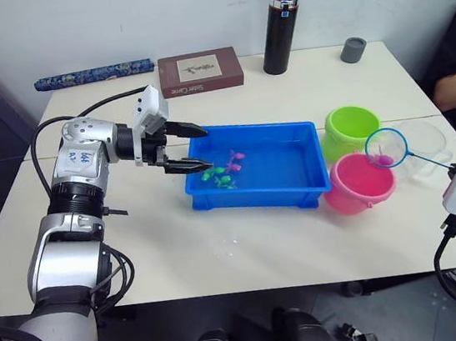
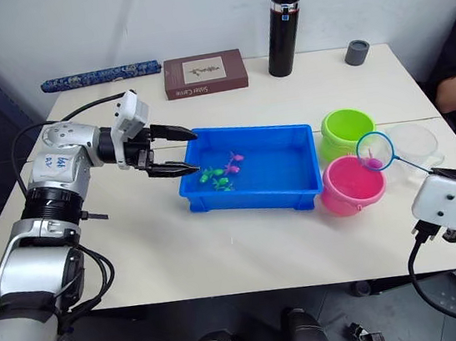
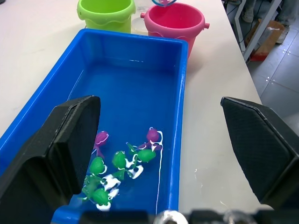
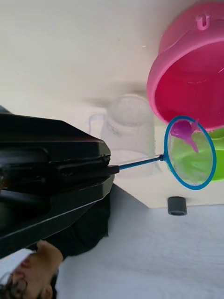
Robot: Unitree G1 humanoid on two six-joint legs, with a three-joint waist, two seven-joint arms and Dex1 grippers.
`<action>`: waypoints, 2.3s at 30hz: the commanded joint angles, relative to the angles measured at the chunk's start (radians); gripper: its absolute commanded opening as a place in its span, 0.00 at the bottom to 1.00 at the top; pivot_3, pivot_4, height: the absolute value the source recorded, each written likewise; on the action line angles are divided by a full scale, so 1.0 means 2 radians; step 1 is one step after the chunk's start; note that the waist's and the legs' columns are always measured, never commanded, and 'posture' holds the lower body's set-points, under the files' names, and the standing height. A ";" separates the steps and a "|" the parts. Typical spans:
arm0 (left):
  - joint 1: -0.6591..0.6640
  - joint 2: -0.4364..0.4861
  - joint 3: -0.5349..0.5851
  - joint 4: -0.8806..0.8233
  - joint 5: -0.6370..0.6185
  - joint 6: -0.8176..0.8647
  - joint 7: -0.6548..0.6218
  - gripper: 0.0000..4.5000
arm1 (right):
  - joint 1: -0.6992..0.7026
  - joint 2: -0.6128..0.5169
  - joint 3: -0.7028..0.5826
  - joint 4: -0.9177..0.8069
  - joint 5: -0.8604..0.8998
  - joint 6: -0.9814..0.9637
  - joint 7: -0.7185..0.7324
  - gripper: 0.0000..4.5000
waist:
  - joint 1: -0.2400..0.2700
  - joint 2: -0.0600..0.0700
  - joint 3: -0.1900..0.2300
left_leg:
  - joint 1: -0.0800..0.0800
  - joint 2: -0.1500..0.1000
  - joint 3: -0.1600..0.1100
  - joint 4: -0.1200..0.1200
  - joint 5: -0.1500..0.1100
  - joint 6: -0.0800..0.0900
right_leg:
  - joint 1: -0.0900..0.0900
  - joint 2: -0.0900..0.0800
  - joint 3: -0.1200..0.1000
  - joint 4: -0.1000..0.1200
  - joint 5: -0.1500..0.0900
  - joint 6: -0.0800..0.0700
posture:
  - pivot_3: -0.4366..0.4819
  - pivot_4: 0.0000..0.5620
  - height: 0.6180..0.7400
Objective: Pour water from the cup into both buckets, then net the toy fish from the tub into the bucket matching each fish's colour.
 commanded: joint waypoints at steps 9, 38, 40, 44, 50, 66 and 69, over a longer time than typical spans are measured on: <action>0.007 0.000 0.010 -0.050 -0.009 0.012 -0.016 0.99 | 0.016 0.052 0.019 0.003 -0.137 -0.124 -0.064 0.00 | 0.000 0.000 0.000 | 0.000 0.000 0.000 0.000 0.000 0.000 | 0.000 0.000 0.000 0.000 0.000 0.000 | 0.48 0.27 1.00; 0.065 0.045 0.057 -0.101 -0.015 0.052 0.040 0.99 | -0.224 0.049 0.113 0.051 0.047 -0.027 0.016 0.00 | -0.013 0.000 0.000 | 0.002 0.000 0.001 0.000 0.000 0.000 | 0.001 0.000 0.001 0.003 0.000 0.000 | 0.48 0.27 1.00; 0.082 0.062 0.065 -0.118 -0.017 0.064 0.047 0.99 | -0.258 0.043 0.142 0.050 0.087 0.030 0.041 0.00 | -0.014 0.000 0.000 | 0.002 0.001 0.001 0.000 0.000 0.000 | 0.001 0.000 0.001 0.003 0.000 -0.001 | 0.48 0.27 1.00; 0.127 0.095 0.090 -0.154 -0.016 0.089 0.086 0.99 | -0.349 0.052 0.225 0.050 0.176 0.209 0.071 0.00 | -0.013 0.000 0.000 | 0.002 0.001 0.001 0.000 0.000 0.000 | 0.000 -0.001 0.001 0.003 0.000 -0.001 | 0.48 0.27 1.00; 0.178 0.115 0.125 -0.233 -0.040 0.138 0.130 0.99 | -0.458 0.064 0.276 0.082 0.258 0.385 0.061 0.00 | -0.005 0.000 0.000 | 0.001 0.000 -0.001 0.001 0.000 0.000 | 0.000 -0.002 0.001 0.002 0.000 -0.001 | 0.48 0.27 1.00; 0.269 0.139 0.167 -0.378 -0.085 0.219 0.199 0.99 | -0.637 0.076 0.384 0.232 0.300 0.543 0.002 0.00 | -0.013 0.000 0.000 | 0.001 0.000 -0.001 0.001 0.000 -0.001 | 0.000 -0.002 0.000 0.002 0.000 -0.001 | 0.48 0.27 1.00; 0.272 0.141 0.167 -0.382 -0.090 0.221 0.203 0.99 | -0.651 0.069 0.396 0.239 0.308 0.563 -0.001 0.00 | -0.014 0.000 0.000 | 0.001 0.000 -0.001 0.000 0.000 -0.001 | -0.001 -0.002 0.000 0.002 0.000 -0.001 | 0.48 0.27 1.00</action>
